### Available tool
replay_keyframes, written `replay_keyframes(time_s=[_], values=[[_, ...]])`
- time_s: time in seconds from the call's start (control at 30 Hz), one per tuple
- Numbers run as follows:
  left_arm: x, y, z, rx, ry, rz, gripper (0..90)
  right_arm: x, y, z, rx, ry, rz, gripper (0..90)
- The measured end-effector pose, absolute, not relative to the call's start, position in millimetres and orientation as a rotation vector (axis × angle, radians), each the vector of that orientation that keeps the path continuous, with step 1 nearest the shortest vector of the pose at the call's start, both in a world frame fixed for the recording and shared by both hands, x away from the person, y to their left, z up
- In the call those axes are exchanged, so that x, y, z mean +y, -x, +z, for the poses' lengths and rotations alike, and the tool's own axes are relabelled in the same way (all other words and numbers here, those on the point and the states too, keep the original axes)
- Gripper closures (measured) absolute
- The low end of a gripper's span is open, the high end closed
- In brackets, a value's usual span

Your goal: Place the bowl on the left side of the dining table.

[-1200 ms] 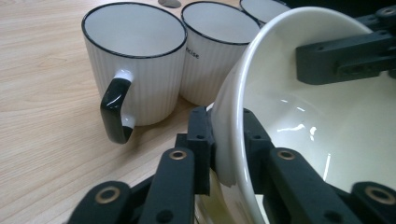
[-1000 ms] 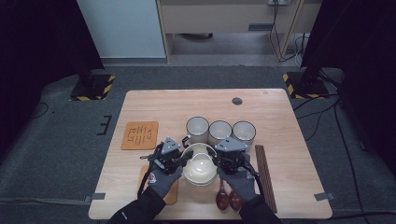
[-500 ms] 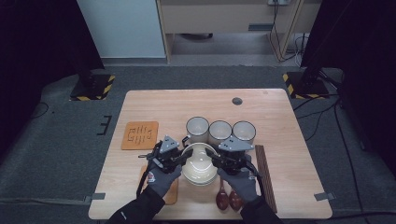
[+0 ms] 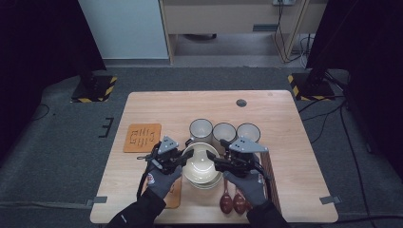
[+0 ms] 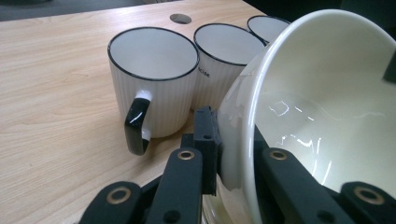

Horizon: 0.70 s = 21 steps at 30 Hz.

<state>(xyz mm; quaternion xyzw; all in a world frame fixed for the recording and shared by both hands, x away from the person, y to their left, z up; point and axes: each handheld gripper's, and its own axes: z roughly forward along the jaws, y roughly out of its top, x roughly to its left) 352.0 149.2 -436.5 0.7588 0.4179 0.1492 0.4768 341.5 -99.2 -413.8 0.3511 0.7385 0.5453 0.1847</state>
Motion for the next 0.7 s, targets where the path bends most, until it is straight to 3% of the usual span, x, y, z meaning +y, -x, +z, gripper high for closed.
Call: replay_keyframes(time_s=[0.2, 0.7], values=[[155.5, -352.6, -430.7, 1.025, -1.828, 0.365, 81.4, -111.3, -341.1, -404.6, 2.004, -0.991, 1.601, 26.1], [174.7, -354.0, -416.1, 1.044, -1.756, 0.382, 81.3, -135.2, -344.1, -397.4, 1.908, -1.024, 1.601, 21.1]])
